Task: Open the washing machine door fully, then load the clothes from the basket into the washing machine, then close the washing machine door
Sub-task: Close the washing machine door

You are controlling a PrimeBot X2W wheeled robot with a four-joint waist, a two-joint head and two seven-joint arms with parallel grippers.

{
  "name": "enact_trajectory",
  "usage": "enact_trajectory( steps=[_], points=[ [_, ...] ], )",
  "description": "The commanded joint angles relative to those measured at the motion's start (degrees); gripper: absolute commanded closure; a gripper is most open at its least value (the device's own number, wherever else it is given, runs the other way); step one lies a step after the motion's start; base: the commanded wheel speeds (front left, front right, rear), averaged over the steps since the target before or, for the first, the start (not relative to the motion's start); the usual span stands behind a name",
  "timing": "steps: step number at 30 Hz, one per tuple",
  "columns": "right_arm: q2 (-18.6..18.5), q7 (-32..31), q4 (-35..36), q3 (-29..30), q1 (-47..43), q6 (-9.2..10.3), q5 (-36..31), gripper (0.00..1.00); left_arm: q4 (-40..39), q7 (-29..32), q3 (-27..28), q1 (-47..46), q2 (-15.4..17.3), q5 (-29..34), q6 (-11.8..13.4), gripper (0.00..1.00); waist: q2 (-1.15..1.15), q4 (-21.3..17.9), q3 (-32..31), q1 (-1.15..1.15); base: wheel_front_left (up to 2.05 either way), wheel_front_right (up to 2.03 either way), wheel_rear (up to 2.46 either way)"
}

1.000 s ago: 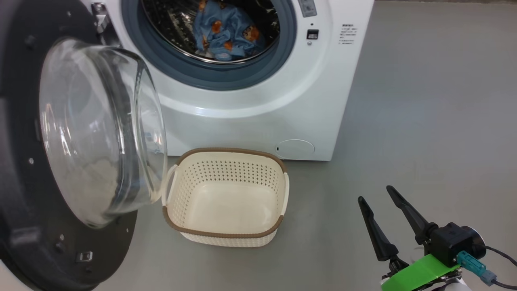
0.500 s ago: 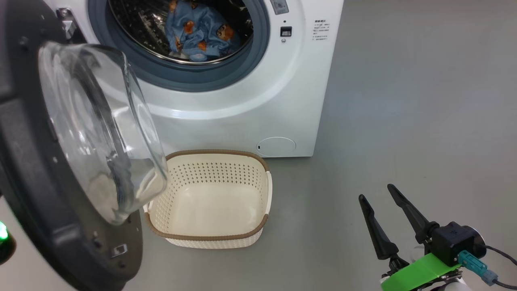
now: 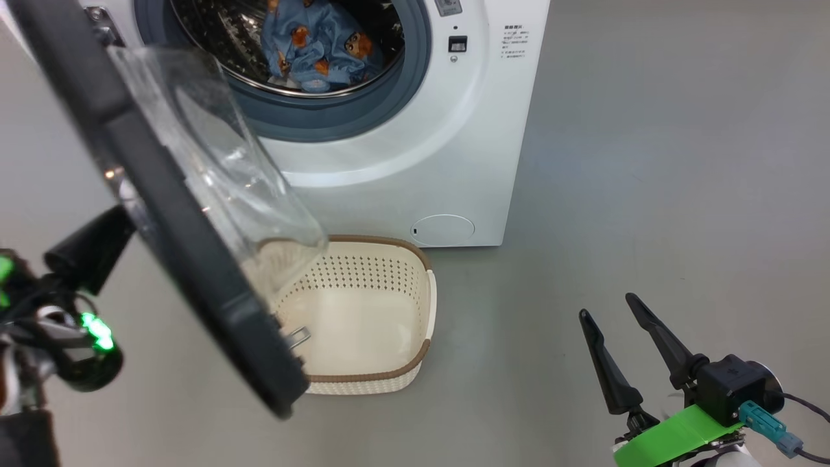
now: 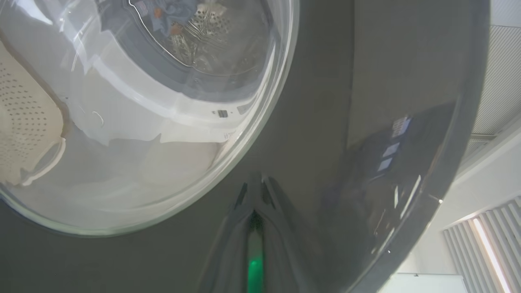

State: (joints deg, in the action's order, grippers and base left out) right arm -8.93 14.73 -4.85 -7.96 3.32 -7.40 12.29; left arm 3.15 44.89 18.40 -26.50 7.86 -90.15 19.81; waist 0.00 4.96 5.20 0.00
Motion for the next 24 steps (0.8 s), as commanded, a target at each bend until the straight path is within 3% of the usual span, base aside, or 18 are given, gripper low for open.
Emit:
enact_trajectory(
  steps=[1, 11, 24],
  points=[
    [-0.15, 0.27, 1.53, -1.00, 0.66, -0.09, -0.43, 0.00, -1.77, 0.99, -0.27, -2.92, 0.39, -0.69, -0.92, 1.00, 0.00, 0.05, -0.01, 0.00, 0.00, 0.00, 0.00],
    [-0.37, 0.27, 1.19, -1.92, 1.09, -0.09, -0.25, 0.00, 1.10, 0.58, -3.94, -3.98, -3.06, -1.33, -3.14, 1.00, 0.00, -0.73, -0.13, 0.00, 0.00, 0.00, 0.00],
    [-0.61, 0.27, 1.03, -2.52, 1.51, -0.09, -0.13, 0.00, 4.47, -1.14, -6.38, -6.23, -4.32, -1.99, -5.43, 1.00, 0.00, -2.71, 0.10, 0.00, 0.00, 0.00, 0.00]
  ],
)
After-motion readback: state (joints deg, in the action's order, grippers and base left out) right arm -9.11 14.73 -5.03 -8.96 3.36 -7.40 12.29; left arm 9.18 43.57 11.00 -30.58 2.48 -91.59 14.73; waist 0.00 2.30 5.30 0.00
